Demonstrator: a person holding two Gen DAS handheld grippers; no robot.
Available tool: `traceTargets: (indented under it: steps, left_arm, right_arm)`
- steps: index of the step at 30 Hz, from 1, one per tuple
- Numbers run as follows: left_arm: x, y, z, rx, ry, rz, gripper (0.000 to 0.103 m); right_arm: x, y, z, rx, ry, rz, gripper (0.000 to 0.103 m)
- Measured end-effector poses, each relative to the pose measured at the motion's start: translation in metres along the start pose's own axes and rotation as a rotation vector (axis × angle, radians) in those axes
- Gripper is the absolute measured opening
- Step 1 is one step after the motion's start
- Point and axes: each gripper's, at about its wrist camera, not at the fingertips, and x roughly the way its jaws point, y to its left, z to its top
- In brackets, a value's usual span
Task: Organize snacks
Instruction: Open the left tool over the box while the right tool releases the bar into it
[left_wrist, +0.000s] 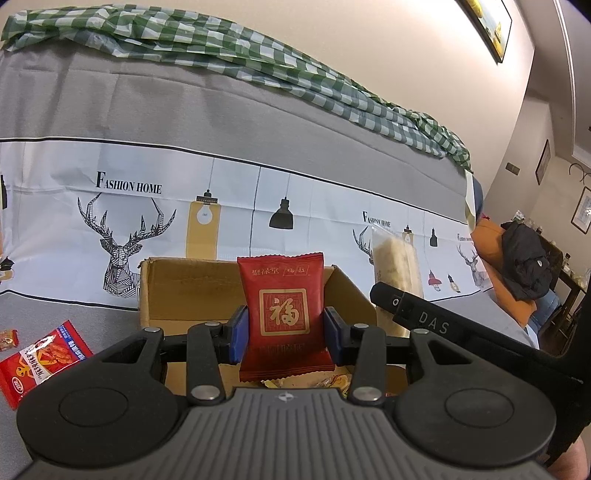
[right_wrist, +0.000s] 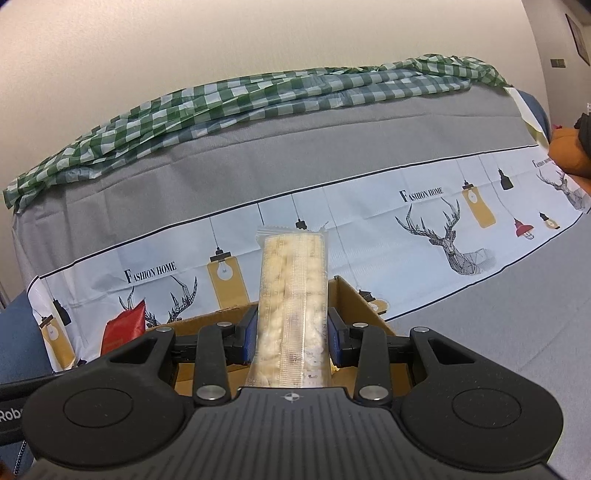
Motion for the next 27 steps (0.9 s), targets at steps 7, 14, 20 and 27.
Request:
traceTargets:
  steps: [7,14,20,27]
  left_arm:
    - [0.002,0.001,0.000,-0.013,0.019,-0.014,0.047]
    - [0.005,0.009,0.001,-0.049,0.029,0.001,0.068]
    - [-0.006,0.019,0.005,-0.045,-0.039,0.069,0.067]
    - [-0.018,0.046,0.011,-0.021,-0.054,0.101,0.045]
  right_arm:
    - [0.000,0.002,0.000,-0.005,-0.005,0.009,0.038]
    - [0.004,0.005,-0.003,-0.018,0.026,0.009,0.055]
    - [0.005,0.014,-0.004,-0.030,0.034,0.008,0.059]
    - [0.003,0.035,-0.009,-0.060,0.029,0.032,0.059]
